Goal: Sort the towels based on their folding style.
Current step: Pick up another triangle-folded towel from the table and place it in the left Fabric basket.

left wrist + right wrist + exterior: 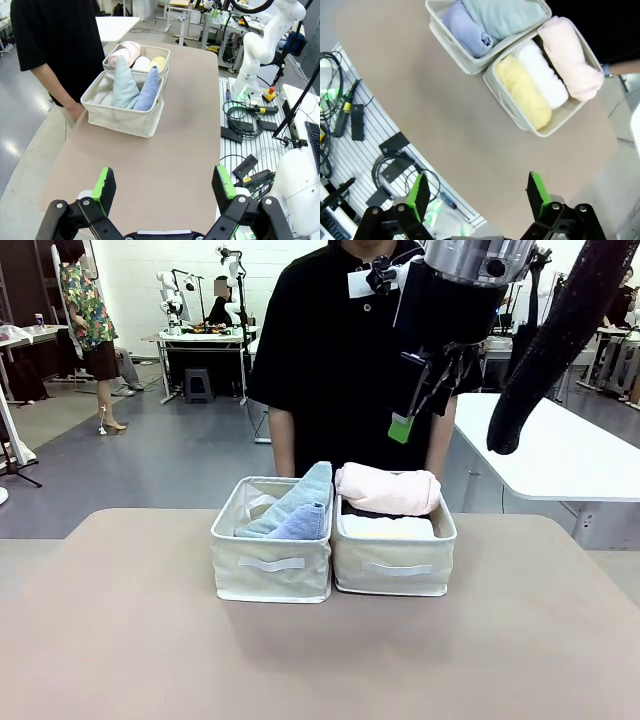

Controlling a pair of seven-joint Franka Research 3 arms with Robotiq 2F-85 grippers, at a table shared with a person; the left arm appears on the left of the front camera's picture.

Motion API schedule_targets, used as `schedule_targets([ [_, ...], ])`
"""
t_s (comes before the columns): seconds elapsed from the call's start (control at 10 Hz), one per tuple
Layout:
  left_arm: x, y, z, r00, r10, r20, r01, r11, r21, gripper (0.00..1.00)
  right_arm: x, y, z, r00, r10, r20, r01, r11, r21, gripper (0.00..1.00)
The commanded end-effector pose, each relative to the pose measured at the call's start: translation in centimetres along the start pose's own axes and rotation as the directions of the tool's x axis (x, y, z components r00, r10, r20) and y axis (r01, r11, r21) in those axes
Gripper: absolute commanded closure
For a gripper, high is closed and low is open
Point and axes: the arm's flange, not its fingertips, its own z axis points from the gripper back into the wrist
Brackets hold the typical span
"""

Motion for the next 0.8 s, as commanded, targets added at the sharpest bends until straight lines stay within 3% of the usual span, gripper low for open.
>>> schedule_targets([
  [0.0, 0.07, -0.14, 0.16, 1.0, -0.016, 0.013, 0.016, 1.0, 0.001, 0.0, 1.2, -0.3, 0.58, 1.0, 0.001, -0.016, 0.0, 1.0, 0.009, 0.0],
  [0.7, 0.07, -0.14, 0.16, 1.0, -0.016, 0.013, 0.016, 1.0, 0.001, 0.0, 1.2, -0.3, 0.58, 1.0, 0.001, -0.016, 0.0, 1.0, 0.009, 0.0],
])
